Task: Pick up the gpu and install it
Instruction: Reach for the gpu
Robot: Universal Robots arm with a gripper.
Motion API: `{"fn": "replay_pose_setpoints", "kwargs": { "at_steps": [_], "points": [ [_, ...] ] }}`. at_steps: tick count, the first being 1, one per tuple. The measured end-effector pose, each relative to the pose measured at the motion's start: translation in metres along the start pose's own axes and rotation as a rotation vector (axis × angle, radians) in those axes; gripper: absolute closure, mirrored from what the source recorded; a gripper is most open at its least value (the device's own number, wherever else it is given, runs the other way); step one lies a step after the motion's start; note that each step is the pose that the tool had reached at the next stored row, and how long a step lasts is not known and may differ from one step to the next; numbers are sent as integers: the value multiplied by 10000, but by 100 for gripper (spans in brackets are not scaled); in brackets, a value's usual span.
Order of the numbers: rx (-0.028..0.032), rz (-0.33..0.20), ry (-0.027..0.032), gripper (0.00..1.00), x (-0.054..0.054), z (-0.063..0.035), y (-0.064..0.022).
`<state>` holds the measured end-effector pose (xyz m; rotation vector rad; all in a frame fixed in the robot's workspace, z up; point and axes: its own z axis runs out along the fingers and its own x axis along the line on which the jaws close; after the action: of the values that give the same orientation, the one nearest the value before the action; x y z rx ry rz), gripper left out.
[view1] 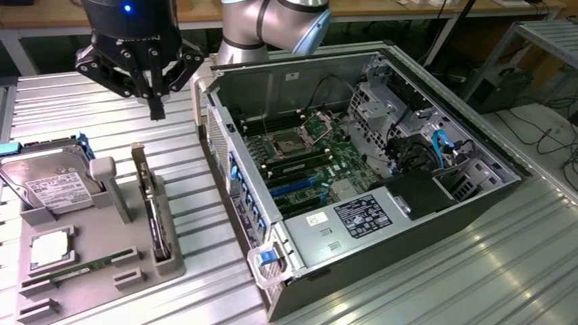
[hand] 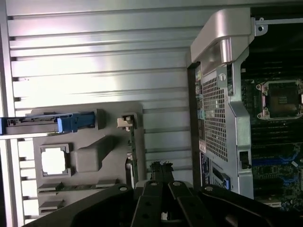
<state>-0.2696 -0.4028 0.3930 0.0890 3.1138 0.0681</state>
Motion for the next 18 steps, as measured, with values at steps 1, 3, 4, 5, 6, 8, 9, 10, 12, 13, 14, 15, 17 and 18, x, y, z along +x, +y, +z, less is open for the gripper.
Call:
{"fn": "replay_pose_setpoints", "kwargs": {
  "at_steps": [1,3,4,5,6,8,9,10,12,13,14,15,17,18],
  "points": [
    [0,-40,3,89,9,-1,-12],
    [-3,-177,9,89,29,-1,-45],
    [-5,-206,10,89,42,-1,-53],
    [-5,-243,11,89,65,-1,-63],
    [-6,-264,12,89,81,-2,-70],
    [-7,-296,13,89,123,-2,-82],
    [-7,-312,15,89,144,-3,-88],
    [-7,-327,16,89,168,-4,-94],
    [-8,-350,16,89,215,-5,-105],
    [-8,-361,17,89,238,-6,-110],
    [-8,-372,17,89,264,-6,-116],
    [-9,-383,18,89,290,-7,-122],
    [-9,-410,19,89,352,-9,-136],
    [-9,-421,19,89,377,-10,-141]
  ]
}}
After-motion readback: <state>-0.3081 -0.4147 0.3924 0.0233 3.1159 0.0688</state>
